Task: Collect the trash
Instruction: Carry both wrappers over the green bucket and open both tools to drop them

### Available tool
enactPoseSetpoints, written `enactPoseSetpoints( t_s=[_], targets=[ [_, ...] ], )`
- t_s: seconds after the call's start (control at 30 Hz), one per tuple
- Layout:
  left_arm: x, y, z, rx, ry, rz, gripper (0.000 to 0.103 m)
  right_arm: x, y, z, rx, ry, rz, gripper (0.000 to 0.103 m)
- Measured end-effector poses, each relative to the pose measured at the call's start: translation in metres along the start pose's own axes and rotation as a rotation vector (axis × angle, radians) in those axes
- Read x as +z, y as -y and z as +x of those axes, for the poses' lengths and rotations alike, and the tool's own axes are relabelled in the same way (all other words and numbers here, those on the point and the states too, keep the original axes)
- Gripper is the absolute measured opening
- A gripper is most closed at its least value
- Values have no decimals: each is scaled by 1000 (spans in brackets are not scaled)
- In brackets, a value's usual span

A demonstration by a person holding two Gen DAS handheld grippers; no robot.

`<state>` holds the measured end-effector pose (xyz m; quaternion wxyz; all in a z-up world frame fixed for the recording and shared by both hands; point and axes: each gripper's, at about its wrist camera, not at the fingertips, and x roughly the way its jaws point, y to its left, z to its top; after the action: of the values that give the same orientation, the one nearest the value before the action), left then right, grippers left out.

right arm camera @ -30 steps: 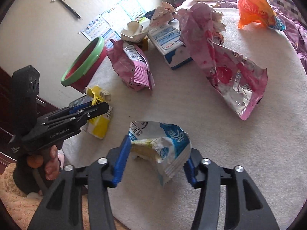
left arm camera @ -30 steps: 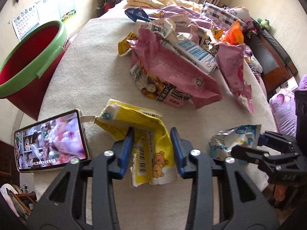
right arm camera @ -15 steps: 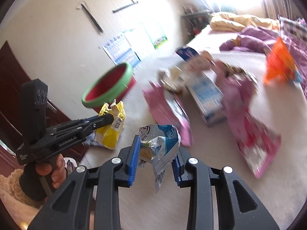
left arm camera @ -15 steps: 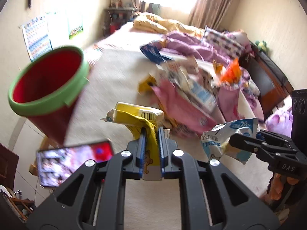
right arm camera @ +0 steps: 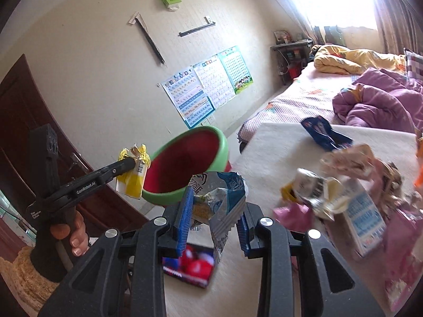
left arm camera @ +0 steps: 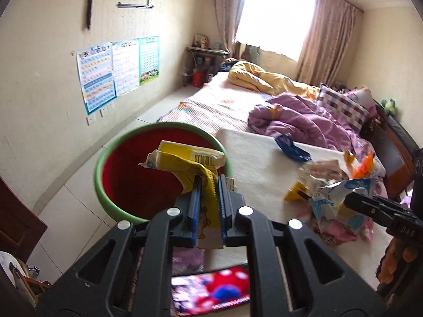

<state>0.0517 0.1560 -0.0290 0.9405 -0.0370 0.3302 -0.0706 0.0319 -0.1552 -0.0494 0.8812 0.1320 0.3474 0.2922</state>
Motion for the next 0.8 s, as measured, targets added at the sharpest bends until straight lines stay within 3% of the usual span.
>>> enactPoseSetpoints(
  t_s=[0.33,0.7,0.73,0.77,0.8],
  targets=[
    [19,-67,29,9,-24,6,12,33,-55,86,23,-18,-40,31],
    [14,-91,64,-61,-98,55,12,38,-63,138,-33,-57,49,34],
    [14,-92,65,-64,-102,58,12,37,-62,140,-34,-57,53,38],
    [14,-93,67,-59,-105,60,12,37,-63,141,-38,-54,56,49],
    [14,-94,68,-53,-107,60,22,36,-64,141,-42,-47,60,53]
  ],
)
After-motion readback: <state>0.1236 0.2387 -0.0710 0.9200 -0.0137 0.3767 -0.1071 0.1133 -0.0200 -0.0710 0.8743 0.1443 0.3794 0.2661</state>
